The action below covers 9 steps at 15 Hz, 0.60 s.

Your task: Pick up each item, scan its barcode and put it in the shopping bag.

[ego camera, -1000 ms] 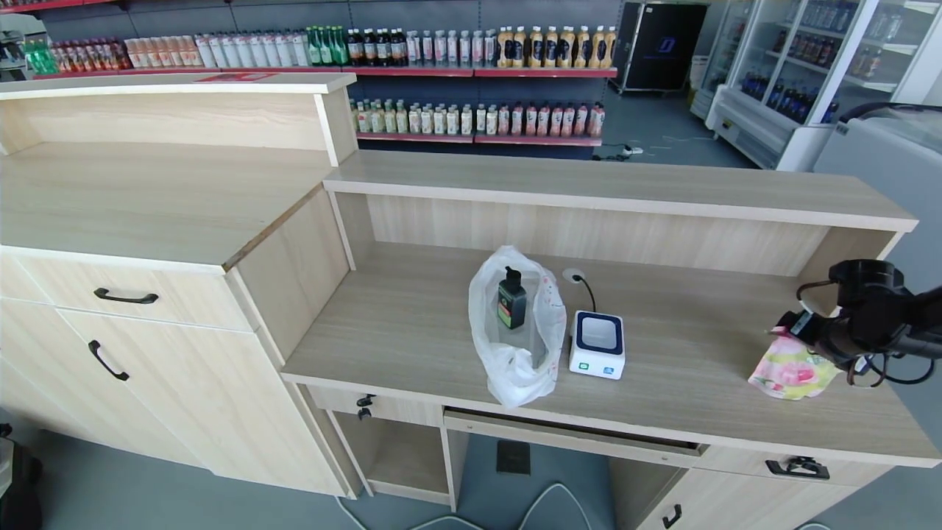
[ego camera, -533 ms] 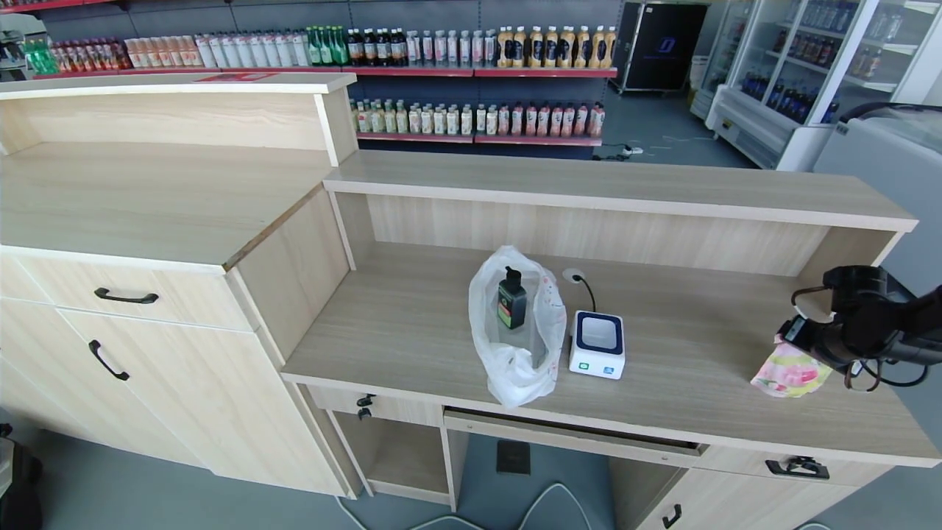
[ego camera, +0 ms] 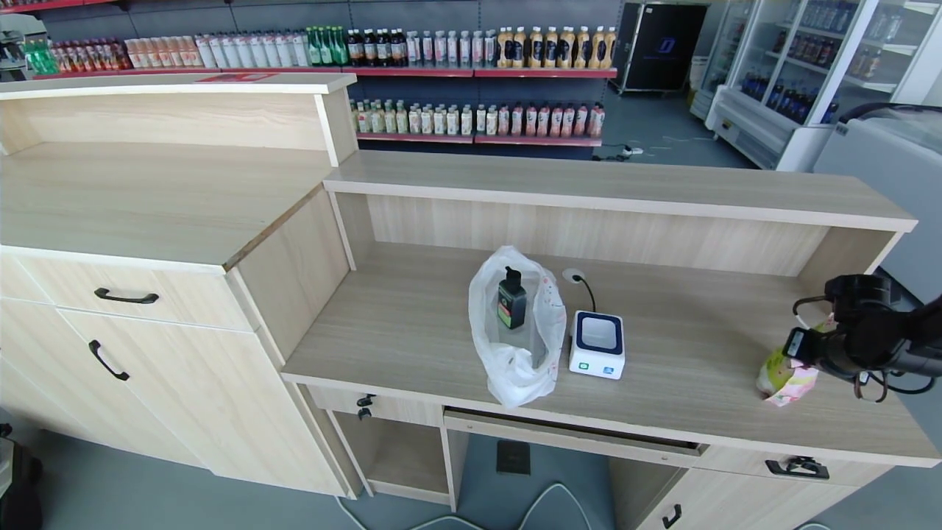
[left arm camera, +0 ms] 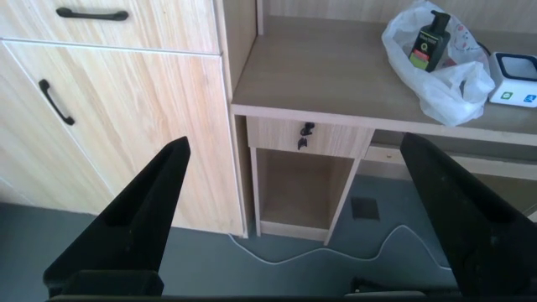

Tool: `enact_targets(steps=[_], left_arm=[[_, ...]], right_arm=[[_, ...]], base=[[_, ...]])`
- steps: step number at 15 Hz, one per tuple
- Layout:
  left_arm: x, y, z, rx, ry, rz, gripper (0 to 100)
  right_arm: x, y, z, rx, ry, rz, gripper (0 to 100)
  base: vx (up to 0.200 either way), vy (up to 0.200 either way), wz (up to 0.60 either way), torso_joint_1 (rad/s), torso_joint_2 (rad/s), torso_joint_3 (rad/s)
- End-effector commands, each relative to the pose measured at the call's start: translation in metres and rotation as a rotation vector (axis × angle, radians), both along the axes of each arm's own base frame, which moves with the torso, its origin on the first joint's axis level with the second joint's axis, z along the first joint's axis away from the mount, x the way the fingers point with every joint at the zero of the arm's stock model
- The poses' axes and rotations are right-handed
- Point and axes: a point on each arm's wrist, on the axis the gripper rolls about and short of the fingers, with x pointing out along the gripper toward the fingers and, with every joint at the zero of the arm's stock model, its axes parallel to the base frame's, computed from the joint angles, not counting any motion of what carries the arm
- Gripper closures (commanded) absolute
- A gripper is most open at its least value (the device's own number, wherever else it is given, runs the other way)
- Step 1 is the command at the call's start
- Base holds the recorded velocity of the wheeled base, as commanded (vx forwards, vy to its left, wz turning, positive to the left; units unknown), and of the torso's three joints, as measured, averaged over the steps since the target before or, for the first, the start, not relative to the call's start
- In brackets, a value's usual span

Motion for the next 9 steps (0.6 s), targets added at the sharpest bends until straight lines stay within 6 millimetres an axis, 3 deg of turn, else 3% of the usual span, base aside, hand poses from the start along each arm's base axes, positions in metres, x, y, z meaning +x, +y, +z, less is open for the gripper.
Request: enact_targets(steps=[1,5,9], left_arm=[[0.0,0.0,0.0,0.0,0.0,0.0,0],[0.0,0.0,0.0,0.0,0.0,0.0,0],[0.0,0.0,0.0,0.0,0.0,0.0,0]], right_arm=[[-0.005,0.002,0.013,-0.016,-0.036,0.006,100],[-0.046,0.02,0.104,-0.103,-0.286,0.402,100],[-0.104,0.058,0.177,-0.026,-0.576,1.005,100]], base=[[0.0,0.0,0.0,0.0,0.0,0.0],[0.0,0.0,0.0,0.0,0.0,0.0],[0.0,0.0,0.0,0.0,0.0,0.0]])
